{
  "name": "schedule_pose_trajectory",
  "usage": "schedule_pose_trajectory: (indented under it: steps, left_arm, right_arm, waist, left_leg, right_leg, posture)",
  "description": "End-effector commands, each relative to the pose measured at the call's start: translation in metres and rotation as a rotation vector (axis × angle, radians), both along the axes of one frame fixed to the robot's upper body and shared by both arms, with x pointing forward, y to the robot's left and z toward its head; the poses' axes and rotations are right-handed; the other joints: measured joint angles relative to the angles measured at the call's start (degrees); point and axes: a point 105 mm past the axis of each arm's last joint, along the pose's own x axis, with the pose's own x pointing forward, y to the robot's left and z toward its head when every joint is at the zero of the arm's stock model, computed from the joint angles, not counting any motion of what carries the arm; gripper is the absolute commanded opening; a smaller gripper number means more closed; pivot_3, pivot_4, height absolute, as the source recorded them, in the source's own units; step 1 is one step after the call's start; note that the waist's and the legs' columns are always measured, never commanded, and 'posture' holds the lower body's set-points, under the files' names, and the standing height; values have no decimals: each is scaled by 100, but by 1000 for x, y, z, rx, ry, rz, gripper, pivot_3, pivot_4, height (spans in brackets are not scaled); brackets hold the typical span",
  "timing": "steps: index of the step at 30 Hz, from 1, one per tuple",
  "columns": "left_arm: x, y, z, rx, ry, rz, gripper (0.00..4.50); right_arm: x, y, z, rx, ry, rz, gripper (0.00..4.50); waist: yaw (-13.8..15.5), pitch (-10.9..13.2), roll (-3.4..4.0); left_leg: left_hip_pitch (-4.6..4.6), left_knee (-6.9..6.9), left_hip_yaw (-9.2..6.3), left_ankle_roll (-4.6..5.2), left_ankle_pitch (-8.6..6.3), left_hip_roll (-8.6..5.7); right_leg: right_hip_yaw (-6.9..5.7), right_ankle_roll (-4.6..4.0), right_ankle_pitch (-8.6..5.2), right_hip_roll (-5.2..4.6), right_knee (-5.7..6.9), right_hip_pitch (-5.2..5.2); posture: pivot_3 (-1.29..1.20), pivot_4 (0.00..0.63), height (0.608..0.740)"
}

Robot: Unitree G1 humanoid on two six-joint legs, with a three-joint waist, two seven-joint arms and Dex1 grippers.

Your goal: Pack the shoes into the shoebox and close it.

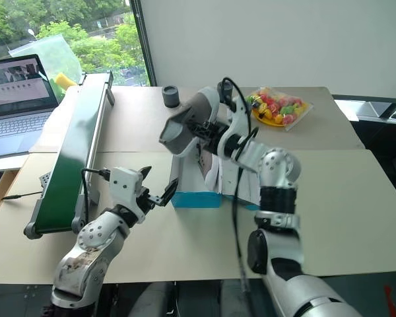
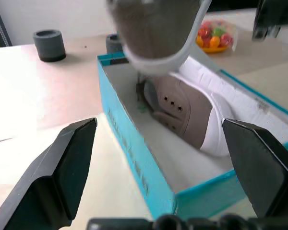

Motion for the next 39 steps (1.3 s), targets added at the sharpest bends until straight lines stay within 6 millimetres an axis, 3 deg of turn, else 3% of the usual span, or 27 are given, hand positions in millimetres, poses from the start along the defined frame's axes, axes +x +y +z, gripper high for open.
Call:
schedule_pose_trajectory:
  steps: [1, 4, 10, 19, 20, 23, 31, 36, 39]
  left_arm:
    - [-8, -1, 21, 10, -77, -38, 4468]
    - [-7, -3, 25, 25, -90, -49, 4468]
    - [-7, -11, 26, 13, -97, -54, 4468]
    - [-11, -13, 24, 1, -90, -35, 4468]
    - [-11, -12, 24, 4, -90, -32, 4468]
    - [-12, -12, 25, 5, -93, -22, 4500]
    - [-11, -12, 24, 5, -93, -24, 4500]
    - [-12, -12, 21, 12, -81, -45, 4500]
    - [-15, -13, 15, 36, -53, -96, 4500]
  right_arm:
    - [-10, 11, -11, -163, 59, 124, 979]
    - [-18, 18, -26, -287, 150, 206, 979]
    - [-10, 31, -63, -429, 242, 233, 979]
    - [6, 53, -85, -557, 217, 253, 979]
    - [9, 54, -83, -563, 204, 241, 979]
    - [17, 55, -70, -524, 177, 210, 1831]
    - [19, 58, -22, -412, 129, 216, 4462]
    - [9, 49, 13, -366, 23, 282, 4462]
    - [-21, 36, 37, -236, -27, 453, 4462]
  waist:
    - [-20, 0, 0]
    - [-28, 0, 1]
    - [0, 0, 0]
    - [-23, 0, 1]
    - [-24, 0, 1]
    - [-30, 0, 1]
    - [-9, 1, 2]
    - [1, 2, 3]
    - [33, 2, 3]
  left_leg:
    - [0, 0, 2, 0, 0, 1]
    - [0, 0, 9, 1, 0, 3]
    - [1, 2, 9, 1, 0, 3]
    - [16, 1, 10, 0, -1, 5]
    - [24, 1, 10, 0, -1, 7]
    - [30, 1, 11, 0, -1, 8]
    - [13, -1, 1, -1, -1, 9]
    - [2, -1, -5, -1, -1, 8]
    - [-2, -1, -8, -1, -1, 7]
  right_leg:
    - [1, 0, 0, 0, -1, 0]
    - [6, -1, 0, 1, 0, -1]
    - [5, -1, 0, 2, 0, 1]
    - [9, -3, 2, 6, 10, 5]
    - [9, -3, 1, 9, 9, 11]
    - [11, -4, 2, 11, 10, 14]
    - [10, -4, 2, 11, 9, 1]
    - [5, -4, 2, 10, 6, -3]
    - [-1, -3, 2, 10, 4, -2]
  posture:
    - [0, 150, 731]
    - [0, 150, 731]
    - [0, 150, 731]
    - [0, 150, 731]
    - [0, 150, 731]
    - [0, 150, 731]
    - [0, 150, 731]
    - [0, 150, 731]
    - [0, 150, 731]
